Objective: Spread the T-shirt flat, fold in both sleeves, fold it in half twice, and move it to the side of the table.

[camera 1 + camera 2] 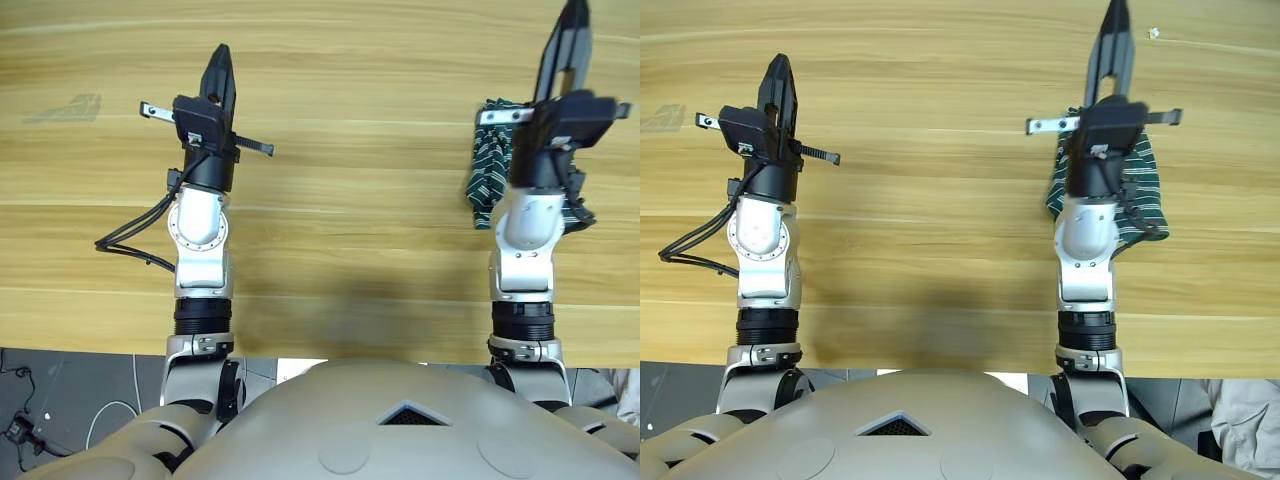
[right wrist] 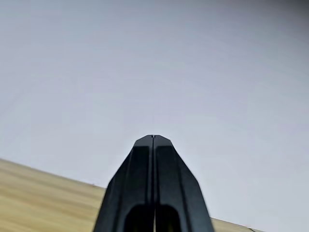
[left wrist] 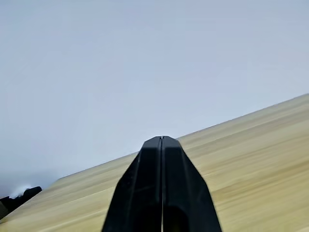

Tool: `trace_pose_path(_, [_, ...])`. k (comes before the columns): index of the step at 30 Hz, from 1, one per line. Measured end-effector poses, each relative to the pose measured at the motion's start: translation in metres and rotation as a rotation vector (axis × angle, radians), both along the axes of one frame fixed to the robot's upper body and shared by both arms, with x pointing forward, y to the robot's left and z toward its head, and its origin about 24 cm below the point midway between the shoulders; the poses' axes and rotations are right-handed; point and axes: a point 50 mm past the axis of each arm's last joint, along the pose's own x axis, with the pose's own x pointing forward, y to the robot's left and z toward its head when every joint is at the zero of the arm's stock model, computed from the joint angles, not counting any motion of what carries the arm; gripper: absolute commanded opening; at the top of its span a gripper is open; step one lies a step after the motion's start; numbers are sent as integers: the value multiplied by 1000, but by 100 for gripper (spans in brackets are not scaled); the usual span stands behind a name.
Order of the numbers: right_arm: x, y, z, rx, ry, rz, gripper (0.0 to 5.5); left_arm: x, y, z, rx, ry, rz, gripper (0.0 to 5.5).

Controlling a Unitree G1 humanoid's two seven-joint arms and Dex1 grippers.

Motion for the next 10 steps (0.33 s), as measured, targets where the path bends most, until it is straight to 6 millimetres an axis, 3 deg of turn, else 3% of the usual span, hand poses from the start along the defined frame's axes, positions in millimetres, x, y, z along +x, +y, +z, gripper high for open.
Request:
trace_pose_path(3, [-1, -2, -4, 21, 12, 27, 0, -1, -6, 0, 48, -34, -6, 3])
trace_pose_path(10, [-1, -1, -5, 25, 25, 57, 0, 3, 2, -2, 18, -20, 36, 3])
